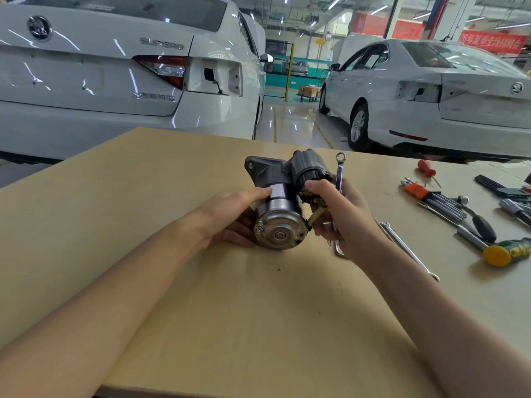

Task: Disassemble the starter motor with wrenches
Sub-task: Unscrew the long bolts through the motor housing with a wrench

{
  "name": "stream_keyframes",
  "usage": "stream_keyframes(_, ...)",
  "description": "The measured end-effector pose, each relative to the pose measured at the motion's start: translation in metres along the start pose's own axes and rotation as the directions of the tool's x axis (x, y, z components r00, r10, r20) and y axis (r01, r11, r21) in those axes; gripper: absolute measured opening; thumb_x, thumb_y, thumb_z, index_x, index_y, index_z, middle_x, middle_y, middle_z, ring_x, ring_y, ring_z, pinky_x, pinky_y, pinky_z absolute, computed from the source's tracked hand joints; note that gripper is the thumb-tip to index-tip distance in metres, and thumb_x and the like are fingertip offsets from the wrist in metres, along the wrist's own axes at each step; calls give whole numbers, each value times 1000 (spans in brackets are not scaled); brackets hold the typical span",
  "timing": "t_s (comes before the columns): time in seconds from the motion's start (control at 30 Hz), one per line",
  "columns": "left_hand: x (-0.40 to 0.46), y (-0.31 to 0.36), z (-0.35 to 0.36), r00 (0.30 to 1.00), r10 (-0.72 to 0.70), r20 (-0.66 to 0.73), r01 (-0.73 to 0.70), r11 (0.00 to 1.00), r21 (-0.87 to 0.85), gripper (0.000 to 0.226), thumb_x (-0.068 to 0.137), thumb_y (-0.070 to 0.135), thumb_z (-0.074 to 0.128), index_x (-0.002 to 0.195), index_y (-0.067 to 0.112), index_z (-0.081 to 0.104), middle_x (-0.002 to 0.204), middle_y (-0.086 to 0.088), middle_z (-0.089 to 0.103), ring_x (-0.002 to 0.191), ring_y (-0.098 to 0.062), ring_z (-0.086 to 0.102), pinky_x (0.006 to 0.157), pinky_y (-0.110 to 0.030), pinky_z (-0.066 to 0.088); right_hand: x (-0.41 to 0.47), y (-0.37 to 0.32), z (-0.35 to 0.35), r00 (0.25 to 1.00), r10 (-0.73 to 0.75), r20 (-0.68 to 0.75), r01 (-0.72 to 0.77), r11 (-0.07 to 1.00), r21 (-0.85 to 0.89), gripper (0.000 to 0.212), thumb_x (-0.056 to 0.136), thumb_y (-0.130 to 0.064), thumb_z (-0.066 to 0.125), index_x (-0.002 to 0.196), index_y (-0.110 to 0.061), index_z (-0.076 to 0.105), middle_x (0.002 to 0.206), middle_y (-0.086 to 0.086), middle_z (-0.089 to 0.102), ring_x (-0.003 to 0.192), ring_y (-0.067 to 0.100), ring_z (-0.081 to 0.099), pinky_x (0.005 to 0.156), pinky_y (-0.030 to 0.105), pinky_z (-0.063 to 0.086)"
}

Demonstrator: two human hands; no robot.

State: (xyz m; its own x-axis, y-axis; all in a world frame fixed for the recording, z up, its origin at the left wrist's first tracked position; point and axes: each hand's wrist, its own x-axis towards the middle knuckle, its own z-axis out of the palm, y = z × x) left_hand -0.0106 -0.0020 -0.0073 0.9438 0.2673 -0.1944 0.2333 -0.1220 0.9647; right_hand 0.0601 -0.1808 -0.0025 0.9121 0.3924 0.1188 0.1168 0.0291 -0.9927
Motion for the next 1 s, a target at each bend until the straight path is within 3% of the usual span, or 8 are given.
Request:
stream_keyframes(0.2,-3,-3,4,999,-16,42,19,997,-75,77,70,78,58,97,7,67,75,-6,71,66,-17,70,68,-31,57,0,2,-4,999,37,-8,-36,999,22,42,64,-43,67,97,-21,54,58,-5,54,38,12,43,35,19,28)
stream_keyframes(0.33,-6,-2,8,996,1,90,22,968,-251,69,78,70,56,105,7,61,84,-13,66,77,-23,70,82,-38,59,1,6,-3,999,38,-12,-37,993,115,43,65,-40,67,97,-15,52,60,0,54,35,13,39,34,14,25)
stream_keyframes(0.47,-10,1,20,986,-25,166,118,804,-582,57,78,53,63,106,3,54,88,-19,67,93,-34,68,94,-45,54,5,5,-4,999,44,-26,-38,979,198,45,67,-39,68,97,-10,50,61,3,54,31,13,37,33,12,22)
stream_keyframes(0.53,-10,2,28,993,-8,119,81,779,-622,39,88,41,62,103,6,58,89,-19,69,95,-34,67,91,-46,54,7,3,-7,999,48,-22,-43,980,195,45,65,-41,67,93,-11,49,59,4,53,32,13,35,34,11,20)
stream_keyframes(0.67,-11,4,36,999,12,44,17,804,-595,15,86,25,66,92,11,68,76,-11,72,79,-26,68,82,-44,57,7,0,-13,999,45,30,-49,990,130,49,56,-46,68,87,-13,51,65,6,56,34,14,36,34,11,21)
stream_keyframes(0.8,-14,8,31,992,67,-110,-116,842,-527,24,75,22,74,93,7,68,68,-7,69,62,-20,67,57,-33,58,3,0,-17,993,72,94,-83,989,120,41,62,-41,68,86,-11,53,76,9,58,40,16,47,33,12,21)
stream_keyframes(0.93,-17,13,19,946,102,-307,-221,897,-383,24,76,25,77,92,9,67,62,0,68,53,-13,65,56,-28,53,0,-4,-13,991,79,106,-74,996,-56,47,62,-49,71,81,-9,60,68,4,63,46,14,51,32,16,23)
stream_keyframes(1.0,-19,15,15,918,124,-377,-249,919,-306,24,75,21,78,94,10,68,67,0,67,48,-9,64,50,-25,52,-1,-5,-12,992,82,97,-67,986,-150,38,67,-46,71,76,-10,62,61,0,62,48,11,50,34,17,26)
